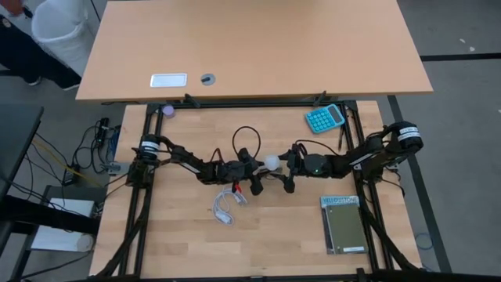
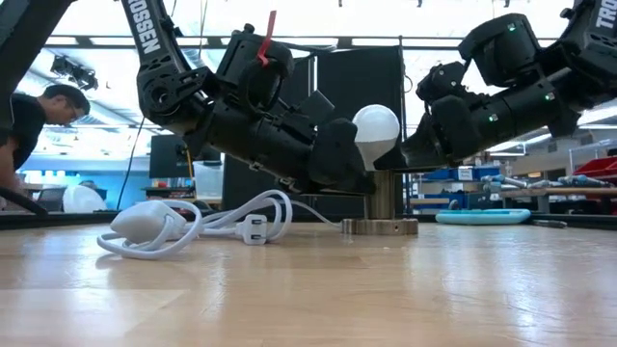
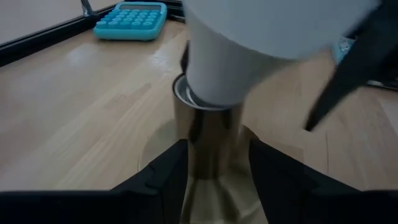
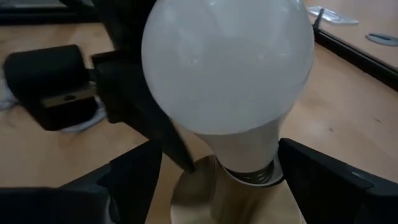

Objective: Screw lightbulb
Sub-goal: Insert the lightbulb into the socket

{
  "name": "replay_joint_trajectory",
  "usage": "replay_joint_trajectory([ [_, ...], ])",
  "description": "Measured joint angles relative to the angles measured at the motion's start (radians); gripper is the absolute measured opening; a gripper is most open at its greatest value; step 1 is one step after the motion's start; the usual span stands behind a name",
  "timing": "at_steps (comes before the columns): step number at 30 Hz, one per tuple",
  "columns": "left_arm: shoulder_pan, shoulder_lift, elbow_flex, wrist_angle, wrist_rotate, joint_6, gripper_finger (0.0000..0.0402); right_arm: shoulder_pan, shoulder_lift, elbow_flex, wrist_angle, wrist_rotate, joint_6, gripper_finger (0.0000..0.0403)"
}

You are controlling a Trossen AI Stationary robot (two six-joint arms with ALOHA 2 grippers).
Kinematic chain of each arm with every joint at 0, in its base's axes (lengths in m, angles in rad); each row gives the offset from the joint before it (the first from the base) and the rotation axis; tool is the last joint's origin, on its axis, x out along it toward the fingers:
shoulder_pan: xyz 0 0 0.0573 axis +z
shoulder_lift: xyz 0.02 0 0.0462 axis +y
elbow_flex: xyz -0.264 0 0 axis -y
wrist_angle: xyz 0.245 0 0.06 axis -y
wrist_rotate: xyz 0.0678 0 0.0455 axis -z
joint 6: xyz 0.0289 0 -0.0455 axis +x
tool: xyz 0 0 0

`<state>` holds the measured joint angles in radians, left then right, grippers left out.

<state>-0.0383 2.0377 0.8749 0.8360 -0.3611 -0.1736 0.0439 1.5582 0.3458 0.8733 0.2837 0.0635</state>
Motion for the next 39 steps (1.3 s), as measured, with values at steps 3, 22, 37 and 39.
replay_joint_trajectory([
  [3, 0.0, 0.0, 0.0, 0.002, 0.014, 0.009, 0.0174, -0.007, -0.01, 0.0, -0.011, 0.004, -0.018, 0.0323],
  [22, 0.015, 0.0, 0.0, 0.004, 0.027, 0.096, 0.0193, -0.017, -0.122, -0.001, -0.142, 0.007, -0.031, 0.0313],
  [37, 0.093, 0.029, 0.049, 0.001, 0.147, 0.132, 0.0315, -0.025, -0.148, 0.0, -0.182, 0.005, -0.003, 0.0313],
  [39, 0.096, 0.039, 0.062, 0.001, 0.15, 0.151, 0.031, -0.026, -0.148, 0.0, -0.183, 0.0, -0.002, 0.0313],
])
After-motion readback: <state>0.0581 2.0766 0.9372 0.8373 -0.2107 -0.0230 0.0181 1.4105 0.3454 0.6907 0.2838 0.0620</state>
